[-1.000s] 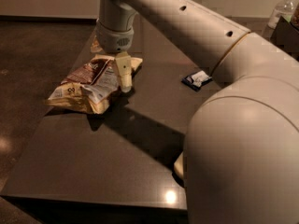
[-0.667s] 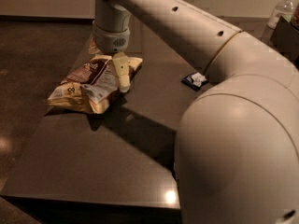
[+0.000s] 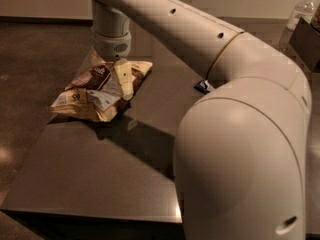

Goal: Move brown chip bag near sponge

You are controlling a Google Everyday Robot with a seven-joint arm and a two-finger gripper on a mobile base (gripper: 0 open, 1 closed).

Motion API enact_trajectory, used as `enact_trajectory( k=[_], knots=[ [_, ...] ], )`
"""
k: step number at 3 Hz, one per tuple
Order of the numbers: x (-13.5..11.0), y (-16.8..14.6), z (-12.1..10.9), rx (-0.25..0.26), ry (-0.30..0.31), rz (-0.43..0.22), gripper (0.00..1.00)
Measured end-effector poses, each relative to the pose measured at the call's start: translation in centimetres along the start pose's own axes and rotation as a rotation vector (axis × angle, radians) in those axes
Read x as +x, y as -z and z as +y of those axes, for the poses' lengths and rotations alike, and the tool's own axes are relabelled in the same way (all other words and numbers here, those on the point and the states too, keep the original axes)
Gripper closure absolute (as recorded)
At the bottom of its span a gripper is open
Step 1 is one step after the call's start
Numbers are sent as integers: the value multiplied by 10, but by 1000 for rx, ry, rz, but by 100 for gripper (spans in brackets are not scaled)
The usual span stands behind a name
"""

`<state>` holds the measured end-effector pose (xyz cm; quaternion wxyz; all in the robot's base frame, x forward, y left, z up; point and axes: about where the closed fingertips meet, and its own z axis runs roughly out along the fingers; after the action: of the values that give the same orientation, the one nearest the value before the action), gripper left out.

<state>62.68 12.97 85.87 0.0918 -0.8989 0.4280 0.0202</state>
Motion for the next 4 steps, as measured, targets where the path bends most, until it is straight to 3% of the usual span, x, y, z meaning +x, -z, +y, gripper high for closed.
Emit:
enact_trajectory(
  k=[2,3,4],
  knots=[
    [3,-2,8,-33,-13,8,61],
    [11,11,17,-19,-44,-15,84],
    [21,50,43,27,-91,-79,100]
  ],
)
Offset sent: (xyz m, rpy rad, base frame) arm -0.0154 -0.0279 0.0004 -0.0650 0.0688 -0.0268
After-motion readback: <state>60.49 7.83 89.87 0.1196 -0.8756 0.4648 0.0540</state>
